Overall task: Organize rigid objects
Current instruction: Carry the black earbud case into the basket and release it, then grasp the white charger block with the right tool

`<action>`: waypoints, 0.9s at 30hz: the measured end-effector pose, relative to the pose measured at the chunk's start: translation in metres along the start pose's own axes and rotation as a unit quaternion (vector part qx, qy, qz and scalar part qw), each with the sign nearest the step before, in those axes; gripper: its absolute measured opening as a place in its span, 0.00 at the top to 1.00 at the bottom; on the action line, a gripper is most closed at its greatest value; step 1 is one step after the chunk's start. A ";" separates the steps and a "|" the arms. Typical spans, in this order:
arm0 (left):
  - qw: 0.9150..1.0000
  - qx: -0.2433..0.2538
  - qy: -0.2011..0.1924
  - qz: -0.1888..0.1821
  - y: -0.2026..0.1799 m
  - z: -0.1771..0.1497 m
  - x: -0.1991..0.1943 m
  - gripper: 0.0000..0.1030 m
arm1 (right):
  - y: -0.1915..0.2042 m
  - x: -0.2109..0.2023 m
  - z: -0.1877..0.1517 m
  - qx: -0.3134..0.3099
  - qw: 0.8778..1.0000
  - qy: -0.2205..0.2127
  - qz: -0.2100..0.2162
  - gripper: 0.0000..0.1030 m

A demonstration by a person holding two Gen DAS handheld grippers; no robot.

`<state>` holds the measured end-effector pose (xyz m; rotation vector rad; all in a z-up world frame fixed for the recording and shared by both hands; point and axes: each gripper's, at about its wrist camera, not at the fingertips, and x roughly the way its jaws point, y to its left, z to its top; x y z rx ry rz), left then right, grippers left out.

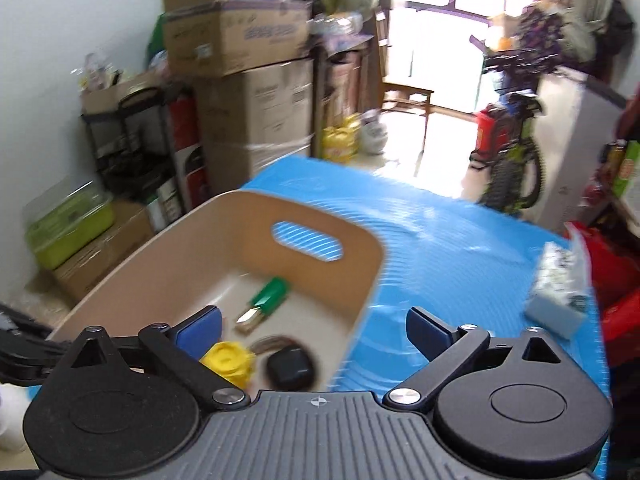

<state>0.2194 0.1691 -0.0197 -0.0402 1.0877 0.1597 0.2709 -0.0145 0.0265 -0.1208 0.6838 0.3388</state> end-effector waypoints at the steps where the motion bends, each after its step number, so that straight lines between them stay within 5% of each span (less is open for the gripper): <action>1: 1.000 0.000 0.000 0.000 0.000 0.000 0.000 0.89 | -0.007 0.000 0.000 0.006 1.000 -0.002 -0.010 0.02; 11: 1.000 0.000 0.000 0.000 0.000 0.000 0.000 0.89 | -0.070 0.037 -0.032 0.046 0.991 0.038 -0.120 0.02; 19: 1.000 0.001 0.000 0.002 0.001 0.000 0.000 0.89 | -0.098 0.084 -0.069 0.082 0.981 0.118 -0.132 0.02; 27: 1.000 0.001 0.000 0.002 0.002 0.000 0.000 0.89 | -0.099 0.101 -0.083 0.070 0.980 0.115 -0.144 0.03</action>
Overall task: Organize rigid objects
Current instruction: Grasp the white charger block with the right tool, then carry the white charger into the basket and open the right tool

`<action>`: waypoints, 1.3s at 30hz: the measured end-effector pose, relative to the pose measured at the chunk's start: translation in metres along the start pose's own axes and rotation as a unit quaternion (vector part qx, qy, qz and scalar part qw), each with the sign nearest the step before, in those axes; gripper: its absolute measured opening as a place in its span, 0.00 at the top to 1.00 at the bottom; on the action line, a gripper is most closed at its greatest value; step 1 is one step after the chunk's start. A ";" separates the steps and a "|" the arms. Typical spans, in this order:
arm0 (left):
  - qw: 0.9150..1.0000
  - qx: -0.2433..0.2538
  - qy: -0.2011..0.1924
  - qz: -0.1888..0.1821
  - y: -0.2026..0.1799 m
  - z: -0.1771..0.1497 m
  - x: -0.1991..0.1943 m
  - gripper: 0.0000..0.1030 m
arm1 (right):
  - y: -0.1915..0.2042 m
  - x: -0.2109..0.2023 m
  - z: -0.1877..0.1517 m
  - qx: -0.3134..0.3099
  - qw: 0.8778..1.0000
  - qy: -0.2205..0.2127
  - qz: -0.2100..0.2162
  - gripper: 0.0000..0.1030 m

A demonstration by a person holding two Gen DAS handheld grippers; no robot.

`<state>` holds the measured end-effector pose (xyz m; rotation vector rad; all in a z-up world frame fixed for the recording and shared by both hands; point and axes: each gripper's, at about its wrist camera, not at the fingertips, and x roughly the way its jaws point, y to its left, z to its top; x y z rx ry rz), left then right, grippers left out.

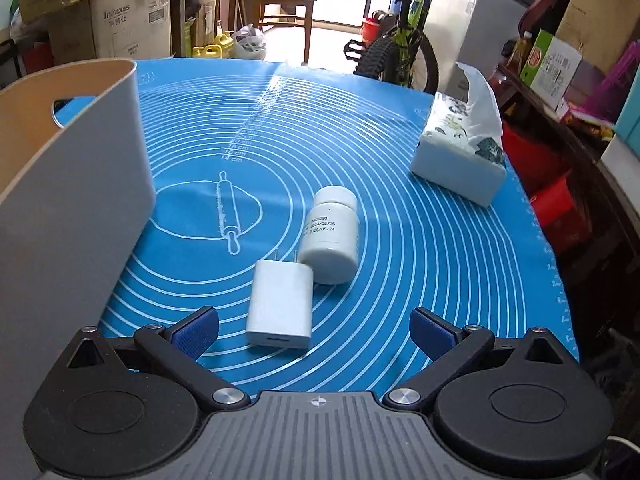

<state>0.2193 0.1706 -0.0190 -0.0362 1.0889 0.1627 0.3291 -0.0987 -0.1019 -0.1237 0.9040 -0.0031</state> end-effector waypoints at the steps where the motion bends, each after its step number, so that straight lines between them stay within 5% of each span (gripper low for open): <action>1: 1.000 0.000 0.000 0.000 0.000 0.000 0.000 0.89 | 0.001 0.002 -0.001 -0.004 1.000 -0.002 0.001 0.03; 13: 1.000 0.001 0.000 0.001 0.000 0.000 0.000 0.89 | -0.004 0.010 -0.005 0.004 0.999 -0.029 0.015 0.32; 17: 1.000 0.001 0.000 0.002 0.000 0.000 0.000 0.89 | 0.004 0.007 -0.004 -0.016 0.999 -0.032 0.040 0.58; 24: 1.000 0.001 0.000 0.002 0.000 0.000 0.000 0.89 | 0.004 0.002 -0.002 -0.006 0.999 -0.022 0.036 0.59; 39: 1.000 0.001 0.000 0.002 0.000 0.000 0.000 0.89 | 0.002 -0.059 0.021 0.015 0.993 -0.099 0.066 0.59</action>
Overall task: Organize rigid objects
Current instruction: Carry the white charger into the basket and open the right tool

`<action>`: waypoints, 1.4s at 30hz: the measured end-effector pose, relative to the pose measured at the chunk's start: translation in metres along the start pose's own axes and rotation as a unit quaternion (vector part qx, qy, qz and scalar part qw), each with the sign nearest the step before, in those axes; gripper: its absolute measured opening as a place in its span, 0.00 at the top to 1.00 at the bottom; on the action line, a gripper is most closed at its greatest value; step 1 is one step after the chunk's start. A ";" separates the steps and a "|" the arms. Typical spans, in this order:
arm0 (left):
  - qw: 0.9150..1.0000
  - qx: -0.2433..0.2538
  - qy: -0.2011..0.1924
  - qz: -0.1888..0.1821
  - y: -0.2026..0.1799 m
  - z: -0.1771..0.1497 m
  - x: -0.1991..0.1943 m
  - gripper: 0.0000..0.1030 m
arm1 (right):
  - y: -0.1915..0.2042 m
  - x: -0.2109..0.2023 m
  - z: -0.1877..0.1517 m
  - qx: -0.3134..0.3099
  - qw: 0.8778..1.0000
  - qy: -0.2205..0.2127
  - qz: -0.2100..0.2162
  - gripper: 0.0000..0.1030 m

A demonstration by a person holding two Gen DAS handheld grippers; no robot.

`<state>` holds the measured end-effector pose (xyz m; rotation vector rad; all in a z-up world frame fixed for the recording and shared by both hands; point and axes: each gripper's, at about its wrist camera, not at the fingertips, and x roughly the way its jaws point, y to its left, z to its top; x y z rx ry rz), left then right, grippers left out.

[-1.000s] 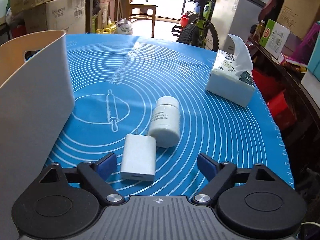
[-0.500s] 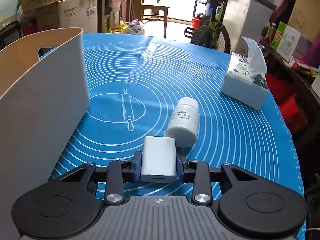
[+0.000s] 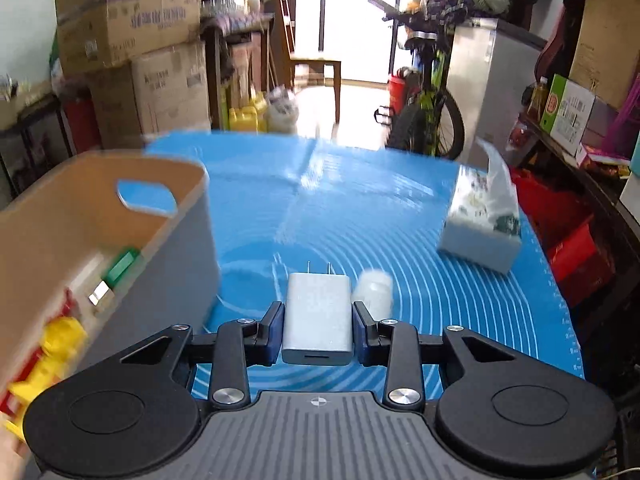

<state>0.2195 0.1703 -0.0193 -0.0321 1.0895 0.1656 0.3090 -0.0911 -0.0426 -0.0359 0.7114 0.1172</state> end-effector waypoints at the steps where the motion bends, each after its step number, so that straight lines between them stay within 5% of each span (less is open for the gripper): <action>1: 1.000 0.000 0.000 0.000 0.000 0.000 0.000 0.89 | 0.002 -0.006 0.004 0.002 1.000 -0.011 0.004 0.59; 9: 1.000 0.001 0.000 0.001 0.000 0.000 0.000 0.89 | 0.034 -0.051 0.028 -0.007 0.994 -0.092 0.054 0.59; 16: 1.000 0.001 0.000 0.001 0.000 0.000 0.000 0.89 | 0.076 -0.061 0.033 -0.041 0.988 -0.101 0.112 0.59; 28: 1.000 0.001 0.000 0.002 0.000 0.000 0.000 0.89 | 0.161 -0.046 0.007 -0.150 0.972 -0.007 0.180 0.59; 35: 1.000 0.003 -0.001 0.003 -0.001 0.000 -0.001 0.89 | 0.181 -0.026 -0.013 -0.193 0.959 0.077 0.194 0.59; 42: 1.000 0.005 -0.001 0.005 -0.002 0.001 -0.001 0.89 | 0.177 -0.022 -0.010 -0.192 0.958 0.094 0.191 0.55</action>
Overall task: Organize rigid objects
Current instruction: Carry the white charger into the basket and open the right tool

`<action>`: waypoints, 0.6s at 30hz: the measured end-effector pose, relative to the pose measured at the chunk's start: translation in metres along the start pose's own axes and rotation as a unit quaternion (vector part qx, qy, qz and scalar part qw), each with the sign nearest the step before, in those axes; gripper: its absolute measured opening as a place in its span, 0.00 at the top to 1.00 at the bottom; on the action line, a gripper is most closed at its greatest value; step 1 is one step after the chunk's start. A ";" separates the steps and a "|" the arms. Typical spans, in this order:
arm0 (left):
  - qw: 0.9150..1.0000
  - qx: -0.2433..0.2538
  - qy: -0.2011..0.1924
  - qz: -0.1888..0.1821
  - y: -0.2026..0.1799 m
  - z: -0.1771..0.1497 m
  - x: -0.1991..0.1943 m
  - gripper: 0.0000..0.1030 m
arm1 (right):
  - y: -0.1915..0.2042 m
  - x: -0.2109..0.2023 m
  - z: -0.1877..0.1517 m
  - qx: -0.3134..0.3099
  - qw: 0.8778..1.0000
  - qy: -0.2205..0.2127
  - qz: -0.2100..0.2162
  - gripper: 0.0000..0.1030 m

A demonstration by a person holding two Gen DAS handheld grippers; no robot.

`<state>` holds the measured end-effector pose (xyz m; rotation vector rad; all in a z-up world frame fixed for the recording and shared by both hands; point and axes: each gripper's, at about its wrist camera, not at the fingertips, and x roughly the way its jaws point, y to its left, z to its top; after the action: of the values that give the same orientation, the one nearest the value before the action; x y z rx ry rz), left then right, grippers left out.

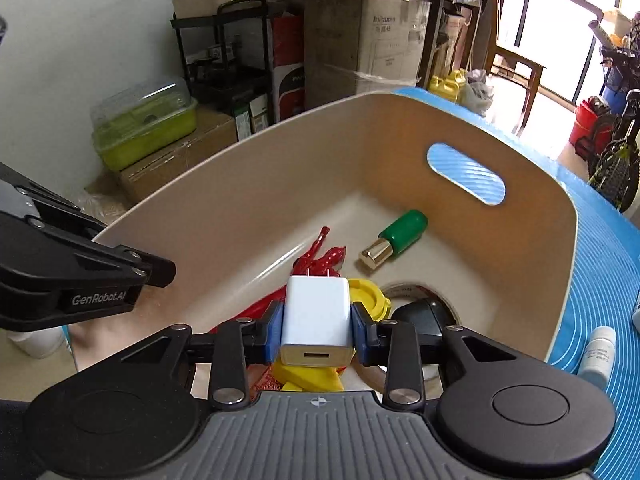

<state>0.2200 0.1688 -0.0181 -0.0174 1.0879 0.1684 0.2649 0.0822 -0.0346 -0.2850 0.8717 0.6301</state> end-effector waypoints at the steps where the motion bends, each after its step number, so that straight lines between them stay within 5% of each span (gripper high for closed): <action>1: 1.000 0.001 -0.001 0.001 0.000 0.000 0.000 0.89 | -0.002 -0.001 0.000 0.004 1.000 0.002 0.001 0.53; 11: 1.000 0.001 0.001 0.005 -0.002 0.000 0.001 0.88 | -0.033 -0.034 0.003 0.057 0.996 -0.062 -0.007 0.32; 18: 1.000 0.000 0.002 0.004 -0.002 0.000 0.001 0.88 | -0.071 -0.068 0.008 0.101 0.987 -0.110 -0.051 0.22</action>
<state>0.2209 0.1669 -0.0191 -0.0134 1.0916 0.1768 0.2811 0.0034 0.0219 -0.0740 0.6980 0.4628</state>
